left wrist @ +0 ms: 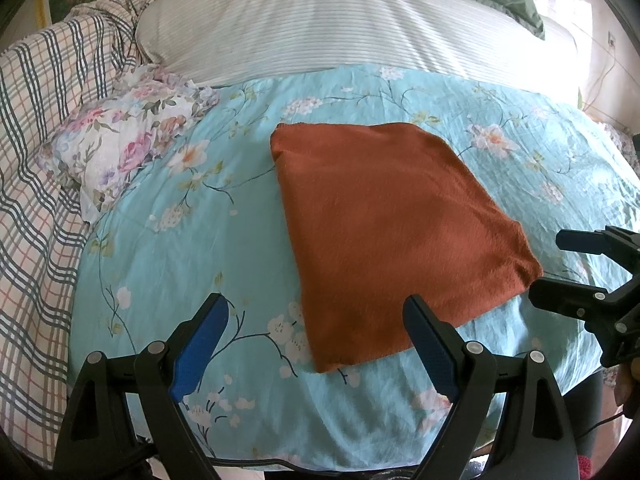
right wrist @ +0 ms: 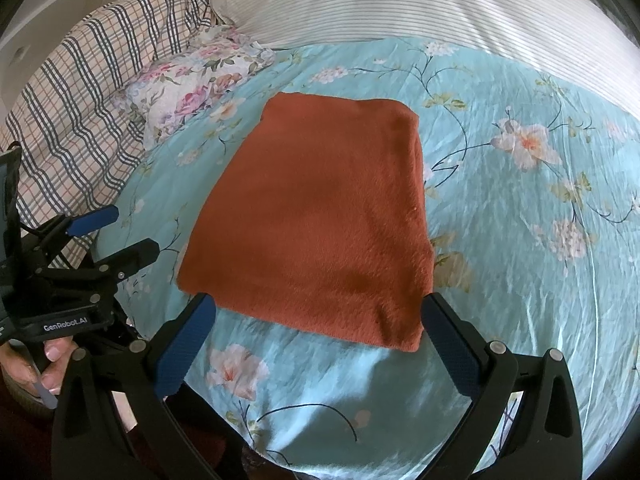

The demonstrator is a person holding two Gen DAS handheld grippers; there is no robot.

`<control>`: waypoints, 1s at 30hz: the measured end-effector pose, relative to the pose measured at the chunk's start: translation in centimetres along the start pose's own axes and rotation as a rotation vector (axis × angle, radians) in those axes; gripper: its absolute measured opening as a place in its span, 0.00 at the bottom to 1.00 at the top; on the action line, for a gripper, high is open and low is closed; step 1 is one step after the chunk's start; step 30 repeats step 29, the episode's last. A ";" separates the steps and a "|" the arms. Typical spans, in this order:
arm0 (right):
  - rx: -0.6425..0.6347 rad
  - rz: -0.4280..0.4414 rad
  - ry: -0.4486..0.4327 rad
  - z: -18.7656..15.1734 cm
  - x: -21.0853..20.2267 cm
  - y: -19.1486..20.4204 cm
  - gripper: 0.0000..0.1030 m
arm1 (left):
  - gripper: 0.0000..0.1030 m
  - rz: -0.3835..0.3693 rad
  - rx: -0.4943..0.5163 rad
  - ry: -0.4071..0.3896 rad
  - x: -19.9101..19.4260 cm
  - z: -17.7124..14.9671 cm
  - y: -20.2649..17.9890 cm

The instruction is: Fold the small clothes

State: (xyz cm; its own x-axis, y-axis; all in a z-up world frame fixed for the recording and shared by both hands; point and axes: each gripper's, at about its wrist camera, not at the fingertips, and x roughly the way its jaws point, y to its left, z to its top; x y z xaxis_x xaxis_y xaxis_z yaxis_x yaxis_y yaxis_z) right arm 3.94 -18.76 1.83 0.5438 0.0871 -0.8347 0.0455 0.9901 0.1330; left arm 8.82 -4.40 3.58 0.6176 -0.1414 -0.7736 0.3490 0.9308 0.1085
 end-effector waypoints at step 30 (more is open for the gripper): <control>0.027 -0.004 0.015 2.5 3.1 -2.5 0.99 | 0.87 -0.023 -0.035 0.010 3.6 2.3 1.6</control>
